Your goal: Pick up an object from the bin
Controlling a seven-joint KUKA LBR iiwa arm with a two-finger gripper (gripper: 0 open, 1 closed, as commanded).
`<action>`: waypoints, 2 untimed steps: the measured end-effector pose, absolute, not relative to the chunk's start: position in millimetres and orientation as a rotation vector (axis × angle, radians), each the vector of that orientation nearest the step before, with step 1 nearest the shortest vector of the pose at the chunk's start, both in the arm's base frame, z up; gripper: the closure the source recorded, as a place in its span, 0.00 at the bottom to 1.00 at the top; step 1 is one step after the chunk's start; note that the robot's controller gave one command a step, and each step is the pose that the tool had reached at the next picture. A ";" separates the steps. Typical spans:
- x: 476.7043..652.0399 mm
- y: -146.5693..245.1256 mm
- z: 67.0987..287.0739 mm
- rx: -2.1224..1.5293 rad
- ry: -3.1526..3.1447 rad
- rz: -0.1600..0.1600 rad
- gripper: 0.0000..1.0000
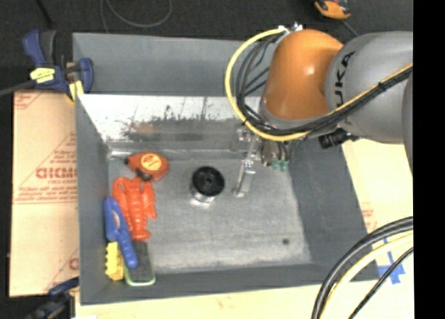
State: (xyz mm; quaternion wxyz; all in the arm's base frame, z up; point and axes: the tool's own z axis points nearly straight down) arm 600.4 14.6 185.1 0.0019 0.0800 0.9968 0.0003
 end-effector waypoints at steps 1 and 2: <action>595.6 20.3 143.7 0.126 3.130 -0.001 0.00; 586.1 38.4 90.5 0.134 3.132 0.001 0.00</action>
Offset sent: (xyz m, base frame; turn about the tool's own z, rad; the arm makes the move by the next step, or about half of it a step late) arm -0.0196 0.0316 -0.1077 -0.0637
